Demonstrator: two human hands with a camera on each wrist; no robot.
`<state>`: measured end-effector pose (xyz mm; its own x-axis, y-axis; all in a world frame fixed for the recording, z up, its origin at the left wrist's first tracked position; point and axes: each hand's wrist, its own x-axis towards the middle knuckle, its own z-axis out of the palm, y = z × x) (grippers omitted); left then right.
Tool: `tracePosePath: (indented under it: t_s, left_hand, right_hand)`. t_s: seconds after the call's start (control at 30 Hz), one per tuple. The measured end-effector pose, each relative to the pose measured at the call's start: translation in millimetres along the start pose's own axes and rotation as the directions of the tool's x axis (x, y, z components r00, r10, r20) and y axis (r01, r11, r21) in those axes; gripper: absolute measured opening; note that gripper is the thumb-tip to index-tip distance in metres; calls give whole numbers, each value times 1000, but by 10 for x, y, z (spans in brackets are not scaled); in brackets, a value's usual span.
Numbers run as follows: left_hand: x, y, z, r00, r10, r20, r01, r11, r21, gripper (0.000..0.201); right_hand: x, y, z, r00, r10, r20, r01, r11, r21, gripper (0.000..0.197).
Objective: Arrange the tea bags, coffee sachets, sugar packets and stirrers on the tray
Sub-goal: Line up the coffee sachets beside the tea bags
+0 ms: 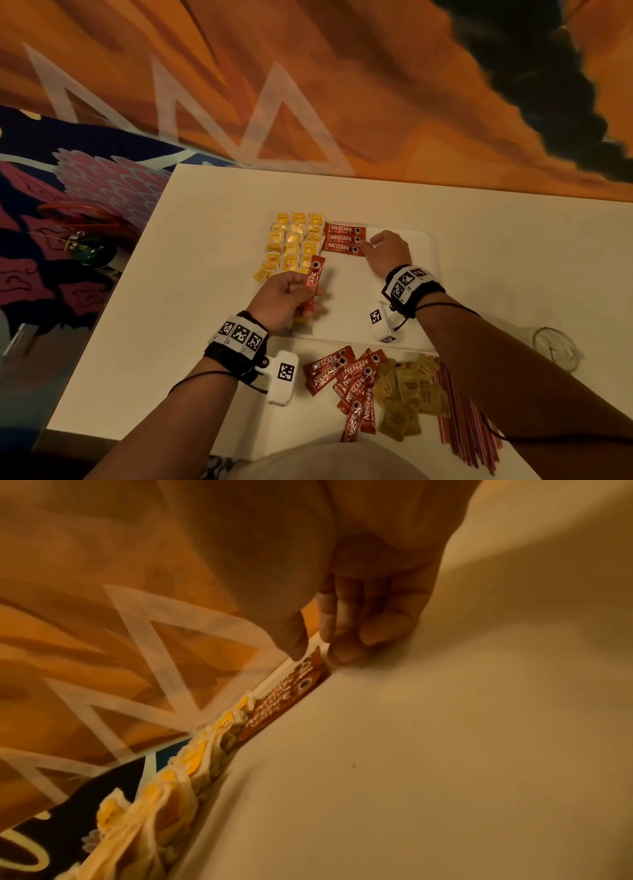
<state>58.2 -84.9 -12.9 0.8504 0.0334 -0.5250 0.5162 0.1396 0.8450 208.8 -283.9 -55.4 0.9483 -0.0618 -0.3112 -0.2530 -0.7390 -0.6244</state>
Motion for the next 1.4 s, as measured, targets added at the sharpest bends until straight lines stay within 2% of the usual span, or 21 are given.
tracePosePath:
  t_s: [0.07, 0.13, 0.23, 0.3, 0.43, 0.63, 0.73, 0.87, 1.03, 1.17, 1.27, 1.4]
  left_hand:
    - [14, -1, -5, 1000, 12, -13, -12, 1000, 27, 15]
    - [36, -15, -8, 999, 35, -18, -34, 996, 78, 11]
    - [66, -31, -3, 998, 67, -23, -63, 987, 147, 9]
    - [73, -31, 10, 996, 82, -23, -77, 981, 180, 10]
    - [58, -18, 46, 992, 122, -17, -113, 958, 265, 10]
    - [23, -38, 64, 988, 149, 35, -152, 928, 339, 10]
    - [37, -54, 46, 984, 175, 4, -167, 931, 325, 11]
    - [65, -79, 38, 977, 208, -43, -183, 927, 328, 11]
    - [90, -98, 37, 970, 238, -42, -206, 906, 371, 14]
    - [71, -121, 43, 968, 247, -46, -209, 895, 394, 7]
    - [32, -186, -2, 960, 280, -1, -231, 793, 563, 14]
    - [-105, -232, -17, 946, 259, 196, -314, 576, 754, 13]
  right_hand:
    - [-73, -14, -57, 999, -43, 15, 43, 999, -1, 29]
    - [-194, -43, -116, 989, -133, 71, 126, 987, 95, 20]
    - [-437, -104, -210, 927, -294, 231, 223, 931, 289, 19]
    - [-579, -121, -260, 878, -363, 314, 252, 905, 342, 23]
    - [-753, -59, -261, 839, -410, 359, 249, 874, 417, 14]
    - [-853, 121, -188, 874, -350, 336, 186, 881, 434, 6]
    - [-871, 187, -182, 898, -302, 319, 149, 892, 427, 6]
    - [-895, 222, -180, 901, -287, 324, 124, 888, 443, 7]
    - [-913, 239, -199, 905, -301, 299, 144, 881, 451, 11]
    - [-832, 273, -255, 929, -272, 250, 137, 882, 451, 8]
    - [-714, 283, -295, 951, -230, 204, 115, 881, 458, 6]
    - [-521, 268, -266, 972, -152, 178, 71, 916, 394, 3]
